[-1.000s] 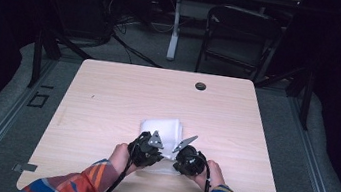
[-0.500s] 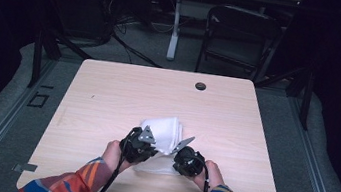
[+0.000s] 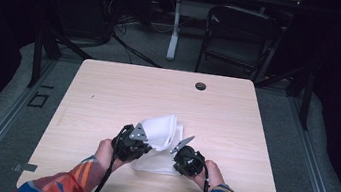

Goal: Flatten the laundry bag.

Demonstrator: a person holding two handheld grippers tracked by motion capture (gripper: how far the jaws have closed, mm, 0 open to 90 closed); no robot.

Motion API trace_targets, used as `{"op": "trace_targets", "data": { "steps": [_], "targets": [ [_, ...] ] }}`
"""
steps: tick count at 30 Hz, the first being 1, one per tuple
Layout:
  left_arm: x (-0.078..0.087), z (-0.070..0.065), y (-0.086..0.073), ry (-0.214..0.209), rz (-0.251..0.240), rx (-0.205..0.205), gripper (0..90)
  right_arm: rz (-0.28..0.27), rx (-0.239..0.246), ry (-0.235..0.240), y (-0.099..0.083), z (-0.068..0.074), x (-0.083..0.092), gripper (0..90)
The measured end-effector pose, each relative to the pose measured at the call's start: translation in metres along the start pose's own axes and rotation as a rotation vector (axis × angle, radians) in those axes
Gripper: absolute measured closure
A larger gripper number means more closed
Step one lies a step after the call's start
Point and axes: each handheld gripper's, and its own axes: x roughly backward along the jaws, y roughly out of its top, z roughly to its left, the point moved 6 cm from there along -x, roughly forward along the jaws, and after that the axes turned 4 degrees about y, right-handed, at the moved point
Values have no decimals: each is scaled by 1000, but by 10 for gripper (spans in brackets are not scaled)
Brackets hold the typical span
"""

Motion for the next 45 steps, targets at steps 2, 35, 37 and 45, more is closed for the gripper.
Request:
{"op": "trace_targets", "data": {
  "steps": [2,35,37,45],
  "targets": [
    [0,0,0,-2,1,3,861,2,1,-1,0,0,0,900],
    [20,29,-29,90,42,57,849,21,-12,7,-5,-8,4,900],
    [19,31,-30,91,42,68,855,18,-24,4,-5,-9,4,900],
    [17,34,-34,97,63,68,866,19,-30,5,-6,-11,4,900]
  ]
}}
